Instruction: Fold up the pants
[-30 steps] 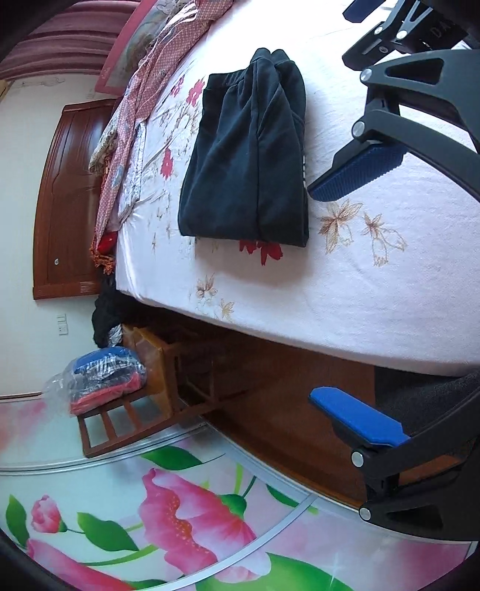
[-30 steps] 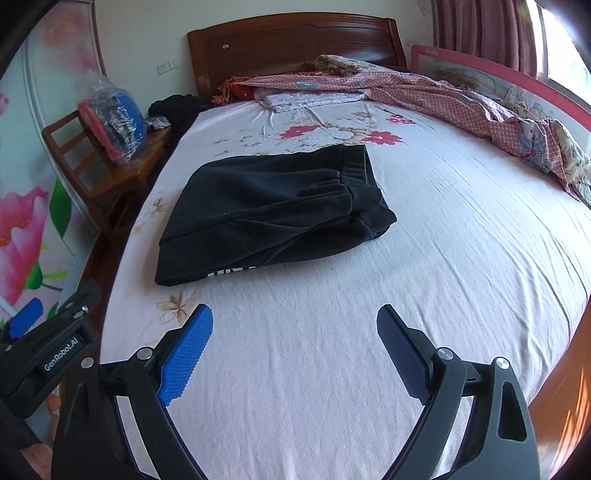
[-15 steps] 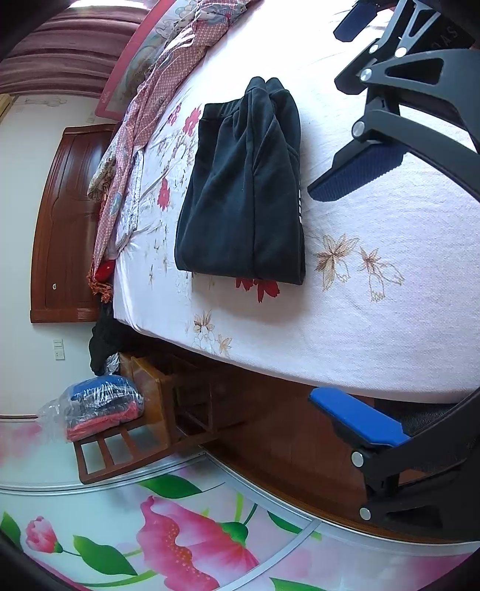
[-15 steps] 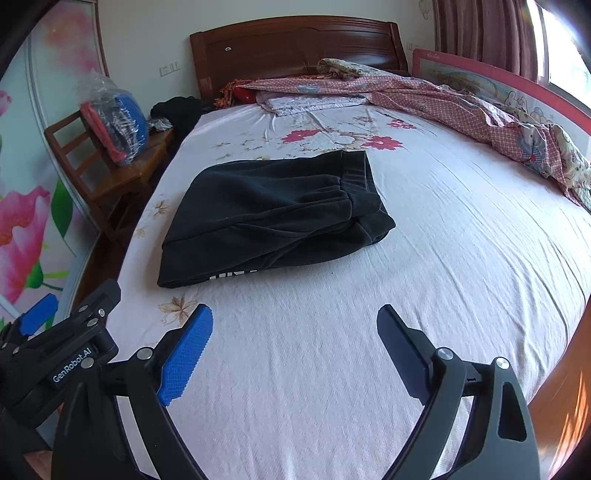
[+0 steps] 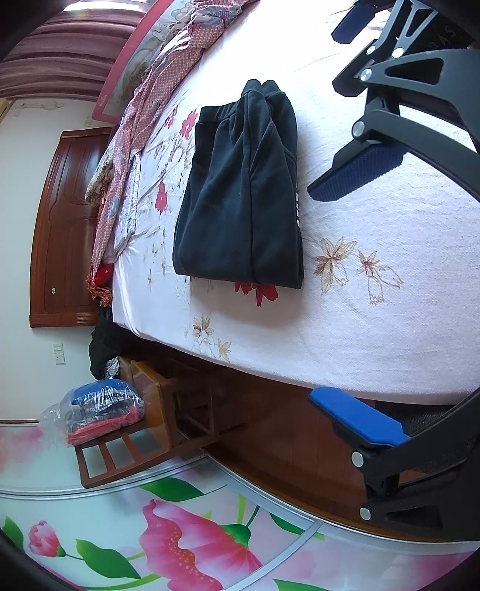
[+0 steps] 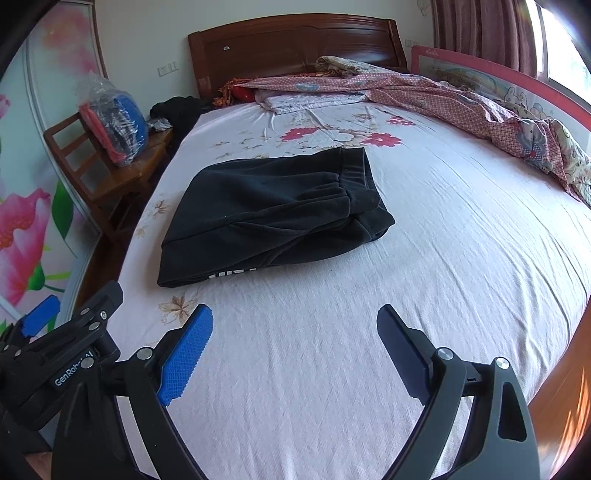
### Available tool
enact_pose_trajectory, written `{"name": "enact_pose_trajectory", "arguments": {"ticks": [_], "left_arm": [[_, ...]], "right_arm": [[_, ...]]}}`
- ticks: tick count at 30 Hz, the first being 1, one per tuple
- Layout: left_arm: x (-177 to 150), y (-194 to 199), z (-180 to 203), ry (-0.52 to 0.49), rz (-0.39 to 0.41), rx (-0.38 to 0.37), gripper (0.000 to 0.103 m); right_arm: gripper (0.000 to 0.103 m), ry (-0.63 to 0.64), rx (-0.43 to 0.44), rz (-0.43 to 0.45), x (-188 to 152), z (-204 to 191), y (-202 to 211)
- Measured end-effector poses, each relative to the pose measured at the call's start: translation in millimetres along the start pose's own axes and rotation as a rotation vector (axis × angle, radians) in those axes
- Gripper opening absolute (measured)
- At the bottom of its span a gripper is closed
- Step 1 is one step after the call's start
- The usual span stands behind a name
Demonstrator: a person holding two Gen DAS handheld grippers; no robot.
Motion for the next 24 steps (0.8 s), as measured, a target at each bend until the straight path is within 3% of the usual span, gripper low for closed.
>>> {"name": "enact_pose_trajectory", "arguments": {"ticks": [24], "left_arm": [[-7, 3, -4, -0.049, -0.006, 0.023, 0.101]], "right_arm": [[0.09, -0.047, -0.034, 0.021, 8, 21, 2]]}}
Point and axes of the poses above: each gripper's, at about its wrist camera, not at the fingertips, and y roughly against the way its jaws point, z to its right, x to its top, the point moved 7 cm from there along -y, roughly the way its jaws point, and after that the axes turned 13 degrees about x, right-handed, at the moved point
